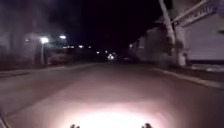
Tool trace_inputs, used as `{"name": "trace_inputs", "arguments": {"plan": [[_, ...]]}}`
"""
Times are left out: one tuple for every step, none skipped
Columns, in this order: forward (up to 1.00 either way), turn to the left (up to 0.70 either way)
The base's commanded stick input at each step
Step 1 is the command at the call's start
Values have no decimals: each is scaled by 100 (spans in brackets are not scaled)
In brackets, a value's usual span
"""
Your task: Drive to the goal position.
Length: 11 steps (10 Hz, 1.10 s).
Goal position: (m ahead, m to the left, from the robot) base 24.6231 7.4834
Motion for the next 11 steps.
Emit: {"name": "trace_inputs", "arguments": {"plan": [[70, 0], [70, 0], [70, 0], [70, 0], [70, 0], [70, 0], [70, 0], [70, 0], [70, 0], [70, 0], [70, 0]]}}
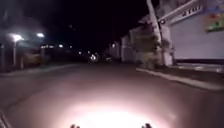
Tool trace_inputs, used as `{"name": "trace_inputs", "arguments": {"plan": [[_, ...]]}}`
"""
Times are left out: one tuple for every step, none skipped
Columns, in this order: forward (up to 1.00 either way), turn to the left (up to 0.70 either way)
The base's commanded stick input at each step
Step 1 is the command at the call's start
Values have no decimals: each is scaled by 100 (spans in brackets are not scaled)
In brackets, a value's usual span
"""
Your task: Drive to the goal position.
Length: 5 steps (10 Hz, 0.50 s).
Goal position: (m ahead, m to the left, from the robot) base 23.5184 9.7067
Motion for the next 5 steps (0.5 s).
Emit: {"name": "trace_inputs", "arguments": {"plan": [[70, 0], [70, 0], [70, 0], [70, 0], [70, 0]]}}
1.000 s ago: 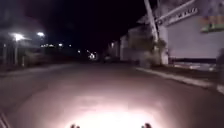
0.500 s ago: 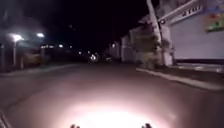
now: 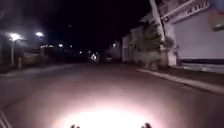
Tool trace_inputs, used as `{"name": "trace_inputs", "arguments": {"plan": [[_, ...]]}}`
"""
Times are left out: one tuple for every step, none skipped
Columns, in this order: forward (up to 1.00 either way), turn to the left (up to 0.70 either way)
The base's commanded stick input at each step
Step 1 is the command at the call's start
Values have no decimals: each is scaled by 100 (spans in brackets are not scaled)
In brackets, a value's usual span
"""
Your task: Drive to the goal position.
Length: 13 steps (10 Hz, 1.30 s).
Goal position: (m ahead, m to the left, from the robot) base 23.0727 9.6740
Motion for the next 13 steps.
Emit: {"name": "trace_inputs", "arguments": {"plan": [[70, 0], [70, 0], [70, 0], [70, 0], [70, 0], [70, 0], [70, 0], [70, 0], [70, 0], [70, 0], [70, 0], [70, 0], [70, 0]]}}
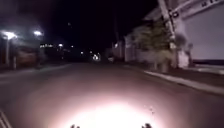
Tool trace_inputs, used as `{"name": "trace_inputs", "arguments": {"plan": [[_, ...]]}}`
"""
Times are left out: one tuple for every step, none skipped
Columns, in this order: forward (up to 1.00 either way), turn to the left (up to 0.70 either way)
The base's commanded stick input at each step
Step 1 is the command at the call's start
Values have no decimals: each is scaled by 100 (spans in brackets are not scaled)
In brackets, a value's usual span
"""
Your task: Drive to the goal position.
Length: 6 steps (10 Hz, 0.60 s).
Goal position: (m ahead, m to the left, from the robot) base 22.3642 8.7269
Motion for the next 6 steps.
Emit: {"name": "trace_inputs", "arguments": {"plan": [[70, 0], [70, 0], [70, 0], [70, 0], [70, 0], [70, 0]]}}
